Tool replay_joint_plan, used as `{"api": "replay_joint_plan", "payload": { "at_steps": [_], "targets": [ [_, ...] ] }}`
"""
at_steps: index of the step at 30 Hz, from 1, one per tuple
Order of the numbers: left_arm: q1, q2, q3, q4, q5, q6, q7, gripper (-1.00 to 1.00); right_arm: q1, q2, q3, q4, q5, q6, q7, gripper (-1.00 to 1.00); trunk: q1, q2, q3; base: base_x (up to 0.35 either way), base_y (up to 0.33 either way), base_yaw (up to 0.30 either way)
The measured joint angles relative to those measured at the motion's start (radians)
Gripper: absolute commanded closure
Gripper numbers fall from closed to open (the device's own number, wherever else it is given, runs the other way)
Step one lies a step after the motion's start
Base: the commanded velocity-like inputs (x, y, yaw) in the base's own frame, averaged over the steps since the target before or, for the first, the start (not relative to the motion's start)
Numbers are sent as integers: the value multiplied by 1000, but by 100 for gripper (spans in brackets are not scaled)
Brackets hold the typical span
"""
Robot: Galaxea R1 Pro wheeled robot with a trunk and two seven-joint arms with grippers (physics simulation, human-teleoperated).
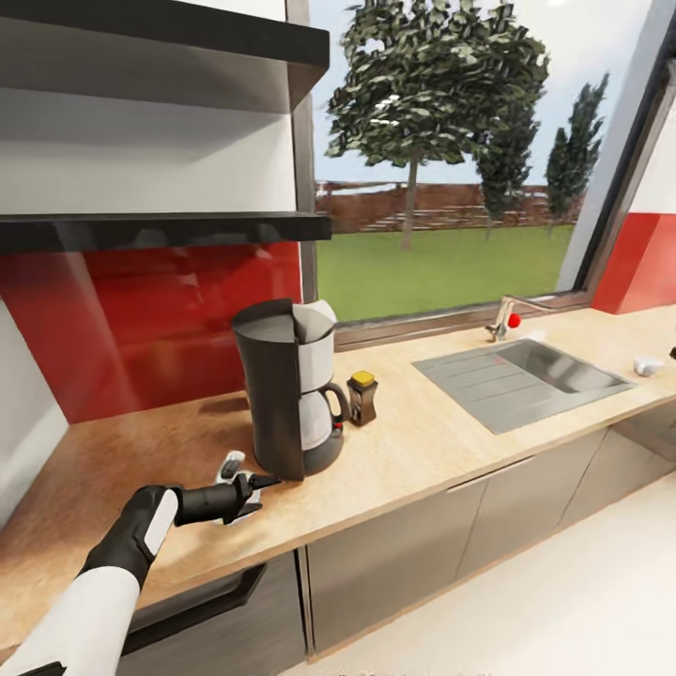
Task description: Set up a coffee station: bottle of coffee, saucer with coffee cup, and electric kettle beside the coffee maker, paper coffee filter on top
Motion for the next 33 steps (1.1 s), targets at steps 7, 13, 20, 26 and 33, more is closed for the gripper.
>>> {"api": "replay_joint_plan", "payload": {
  "at_steps": [7, 13, 20, 26, 33],
  "targets": [
    [22, -10, -2, -2, 1, -4, 0, -100, 0, 0, 0, -1, 0, 0, 1, -100, 0, 0, -2, -243, -153, -260],
    [23, -17, -27, -2, 1, -4, 0, -100, 0, 0, 0, -1, 0, 0, 1, -100, 0, 0, -6, -268, -167, -252],
    [119, -13, -171, 3, -14, -21, -5, -100, 0, 0, 0, -1, 0, 0, 1, -100, 0, 0, -10, -114, -71, -252],
    [207, -3, -242, 9, -38, -157, -5, -100, 0, 0, 0, 0, 0, 0, 1, -100, 0, 0, -15, -4, -3, -252],
    [334, 1, -280, 19, -215, -374, 4, -100, 0, -6, 0, 0, 0, 0, 1, -100, 0, 0, -19, 0, 0, -252]
  ]
}}
